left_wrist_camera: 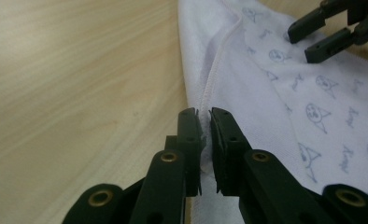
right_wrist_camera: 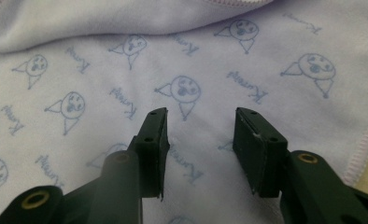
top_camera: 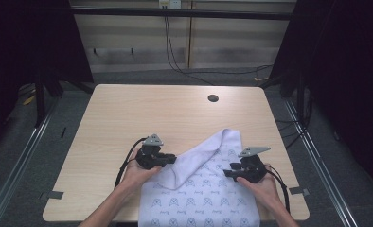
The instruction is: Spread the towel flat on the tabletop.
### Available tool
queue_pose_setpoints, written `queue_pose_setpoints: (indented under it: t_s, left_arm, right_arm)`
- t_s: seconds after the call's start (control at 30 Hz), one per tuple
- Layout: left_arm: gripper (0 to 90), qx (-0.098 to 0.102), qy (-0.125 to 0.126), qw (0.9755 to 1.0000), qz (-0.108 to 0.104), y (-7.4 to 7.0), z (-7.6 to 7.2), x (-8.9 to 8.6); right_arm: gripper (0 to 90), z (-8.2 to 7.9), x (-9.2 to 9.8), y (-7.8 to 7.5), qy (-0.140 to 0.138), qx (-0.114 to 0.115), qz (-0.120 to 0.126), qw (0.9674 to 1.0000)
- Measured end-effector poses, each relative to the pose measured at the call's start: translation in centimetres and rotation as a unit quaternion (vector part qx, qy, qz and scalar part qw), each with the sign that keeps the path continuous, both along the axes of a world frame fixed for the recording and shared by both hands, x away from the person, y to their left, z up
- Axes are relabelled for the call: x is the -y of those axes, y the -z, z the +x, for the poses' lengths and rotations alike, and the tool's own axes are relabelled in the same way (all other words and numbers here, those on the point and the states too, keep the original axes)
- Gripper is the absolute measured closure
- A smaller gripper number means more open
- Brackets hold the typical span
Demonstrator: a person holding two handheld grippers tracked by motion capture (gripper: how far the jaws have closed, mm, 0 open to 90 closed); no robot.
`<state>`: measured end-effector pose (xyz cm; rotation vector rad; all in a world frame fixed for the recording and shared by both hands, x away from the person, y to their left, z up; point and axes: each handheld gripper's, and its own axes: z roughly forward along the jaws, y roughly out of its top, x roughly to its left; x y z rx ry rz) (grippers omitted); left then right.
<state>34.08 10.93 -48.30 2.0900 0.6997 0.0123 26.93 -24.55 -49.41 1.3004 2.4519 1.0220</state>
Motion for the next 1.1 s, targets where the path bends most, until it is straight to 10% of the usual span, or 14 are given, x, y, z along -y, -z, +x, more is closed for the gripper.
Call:
queue_pose_setpoints:
  t_s: [0.37,0.47,0.63,0.77,1.1]
  left_arm:
    - [84.5,0.037,-0.058,0.9976,0.002,-3.3,2.8,-3.7]
    - [84.3,0.07,-0.107,0.9906,0.049,-4.7,5.6,-6.0]
    - [78.9,0.052,-0.159,0.9846,0.051,-3.1,7.9,-7.3]
    - [64.6,0.031,-0.163,0.9854,0.041,-1.6,7.3,-7.9]
    - [74.4,0.01,-0.083,0.9963,0.018,-0.4,2.2,-6.5]
  right_arm:
    - [54.8,0.1,0.0,0.0,0.0,-0.002,0.007,1.0]
    - [54.8,0.1,0.0,0.0,0.0,-0.005,0.003,1.0]
    - [53.6,0.1,0.0,-0.1,-0.001,-0.008,0.002,1.0]
    - [52.0,0.1,0.0,-0.1,-0.004,-0.01,0.004,0.9999]
    - [63.9,1.4,0.5,-1.3,-0.011,0.012,0.012,0.9998]
